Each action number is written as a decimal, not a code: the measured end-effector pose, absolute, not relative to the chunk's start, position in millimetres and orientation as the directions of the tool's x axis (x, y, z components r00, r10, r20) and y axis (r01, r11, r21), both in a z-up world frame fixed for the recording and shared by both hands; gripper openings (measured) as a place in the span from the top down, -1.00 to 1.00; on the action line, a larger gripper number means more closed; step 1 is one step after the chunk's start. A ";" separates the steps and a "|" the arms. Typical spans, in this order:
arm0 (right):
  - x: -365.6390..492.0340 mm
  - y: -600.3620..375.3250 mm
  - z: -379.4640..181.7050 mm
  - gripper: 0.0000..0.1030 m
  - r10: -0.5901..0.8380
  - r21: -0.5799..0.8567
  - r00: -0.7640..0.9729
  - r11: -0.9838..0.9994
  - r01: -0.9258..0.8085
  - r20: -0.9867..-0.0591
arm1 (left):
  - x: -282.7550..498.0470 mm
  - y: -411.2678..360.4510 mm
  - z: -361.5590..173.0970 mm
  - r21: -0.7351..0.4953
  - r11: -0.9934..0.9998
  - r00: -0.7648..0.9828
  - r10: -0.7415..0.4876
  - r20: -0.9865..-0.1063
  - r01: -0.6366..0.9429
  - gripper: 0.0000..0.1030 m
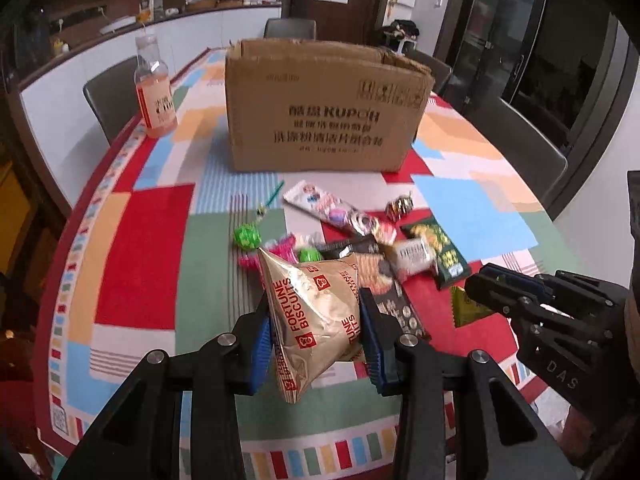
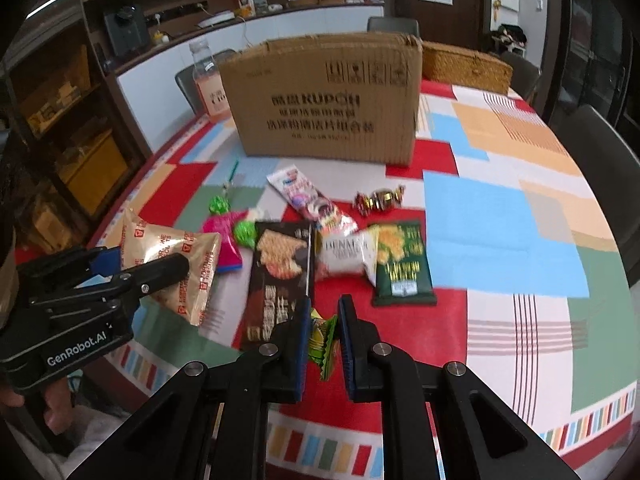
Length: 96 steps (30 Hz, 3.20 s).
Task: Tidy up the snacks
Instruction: 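Lift the gold biscuit bag with the left tool while the right tool carries the green packet to the box, then open the left tool over the box while the right tool drops the green packet inside, then move both open tools back down to the snack pile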
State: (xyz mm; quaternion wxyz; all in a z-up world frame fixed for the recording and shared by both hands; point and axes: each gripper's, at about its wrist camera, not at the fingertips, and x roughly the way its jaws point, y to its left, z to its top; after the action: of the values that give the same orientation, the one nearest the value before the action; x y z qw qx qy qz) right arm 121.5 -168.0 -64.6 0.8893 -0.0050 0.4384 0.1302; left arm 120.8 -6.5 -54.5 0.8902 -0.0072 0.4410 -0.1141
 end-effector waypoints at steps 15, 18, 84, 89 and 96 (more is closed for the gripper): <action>165.6 -166.4 -10.1 0.70 0.269 0.094 0.710 0.957 -0.276 -0.650 | 162.5 -5.4 -6.4 -0.097 0.973 0.692 -0.216 -0.688 0.208 0.25; 177.0 -166.4 -1.2 0.70 0.265 0.083 0.735 0.958 -0.275 -0.624 | 171.7 -4.1 3.8 -0.099 0.972 0.708 -0.223 -0.670 0.212 0.25; 230.1 -161.6 55.6 -0.07 0.239 0.025 0.842 0.965 -0.260 -0.484 | 211.8 2.9 65.9 -0.007 0.982 0.815 -0.161 -0.557 0.190 -0.37; 210.3 -159.7 44.8 -0.16 0.225 0.005 0.829 0.966 -0.258 -0.512 | 190.0 5.7 56.5 0.012 0.983 0.804 -0.142 -0.578 0.183 -0.42; 193.4 -160.2 21.7 -0.16 0.219 0.008 0.786 0.965 -0.263 -0.578 | 172.0 7.6 34.6 0.032 0.982 0.768 -0.124 -0.628 0.184 -0.43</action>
State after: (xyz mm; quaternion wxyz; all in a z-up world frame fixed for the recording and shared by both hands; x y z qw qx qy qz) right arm 193.4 -160.2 21.7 0.9443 -0.0365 0.3012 0.1278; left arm 172.0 7.6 34.6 0.9392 0.0459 0.3304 -0.0819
